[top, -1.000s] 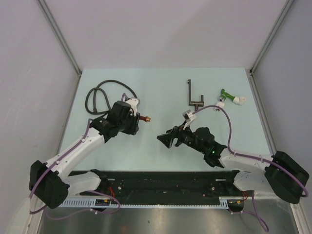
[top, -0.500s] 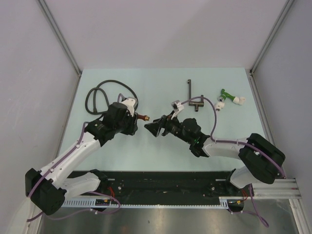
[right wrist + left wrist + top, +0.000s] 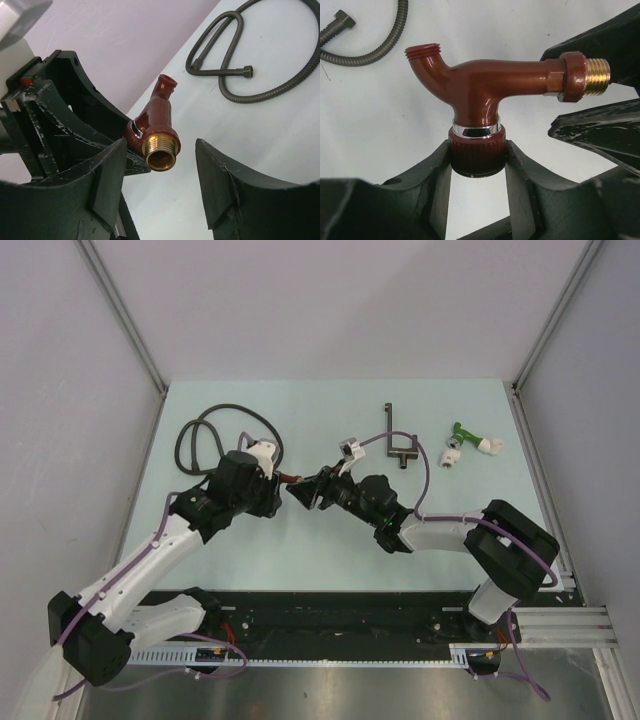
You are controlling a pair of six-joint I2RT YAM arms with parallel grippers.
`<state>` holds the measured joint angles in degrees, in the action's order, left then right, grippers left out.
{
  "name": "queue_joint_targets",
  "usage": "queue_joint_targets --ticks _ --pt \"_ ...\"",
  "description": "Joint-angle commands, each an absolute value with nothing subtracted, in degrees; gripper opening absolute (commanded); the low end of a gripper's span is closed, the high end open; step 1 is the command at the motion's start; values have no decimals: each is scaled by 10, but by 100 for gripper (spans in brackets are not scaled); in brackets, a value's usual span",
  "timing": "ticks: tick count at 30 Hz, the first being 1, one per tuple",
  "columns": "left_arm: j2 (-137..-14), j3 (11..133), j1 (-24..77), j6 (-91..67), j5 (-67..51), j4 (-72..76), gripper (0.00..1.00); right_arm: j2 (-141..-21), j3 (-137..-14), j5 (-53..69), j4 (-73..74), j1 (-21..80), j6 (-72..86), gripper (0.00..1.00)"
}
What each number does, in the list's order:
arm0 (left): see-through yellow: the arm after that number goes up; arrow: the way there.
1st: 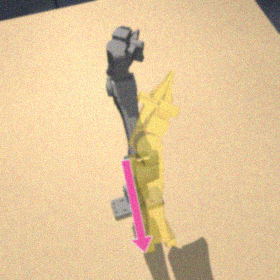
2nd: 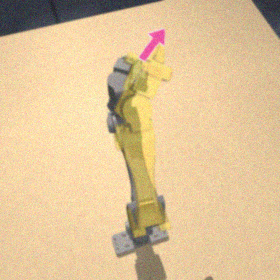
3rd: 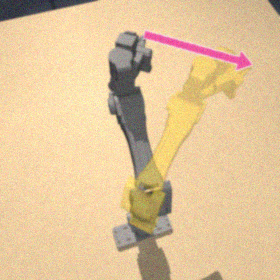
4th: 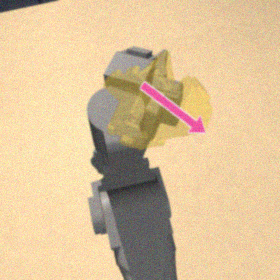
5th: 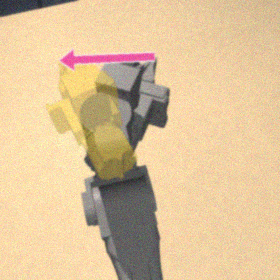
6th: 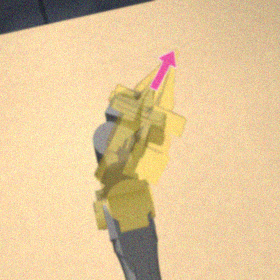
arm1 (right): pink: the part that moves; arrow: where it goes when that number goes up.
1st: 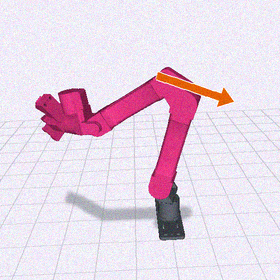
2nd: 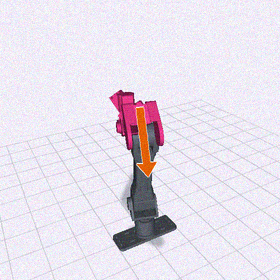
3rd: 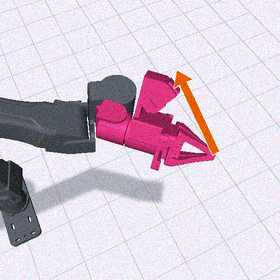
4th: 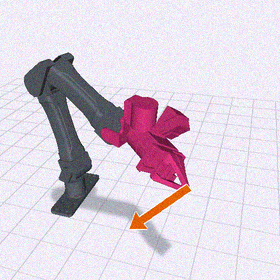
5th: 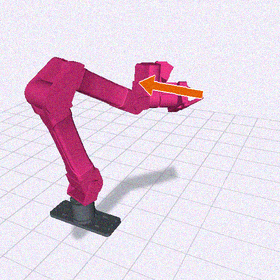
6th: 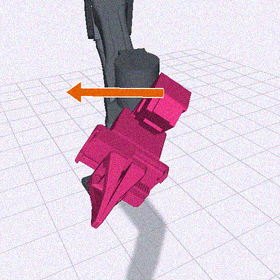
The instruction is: Install the water faucets
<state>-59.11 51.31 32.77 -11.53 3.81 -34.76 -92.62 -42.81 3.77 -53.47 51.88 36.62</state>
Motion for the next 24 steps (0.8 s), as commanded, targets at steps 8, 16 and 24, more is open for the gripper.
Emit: queue_joint_targets --ticks 8,16,24 --pt "-560 511 332 -114 28 -319 0 -942 -453 32 -583 526 374 53" --pt "-559 509 332 -114 28 -318 0 -936 -454 29 -592 527 374 53" --pt "-560 509 332 -113 25 -318 0 -931 -458 15 -585 527 370 53"
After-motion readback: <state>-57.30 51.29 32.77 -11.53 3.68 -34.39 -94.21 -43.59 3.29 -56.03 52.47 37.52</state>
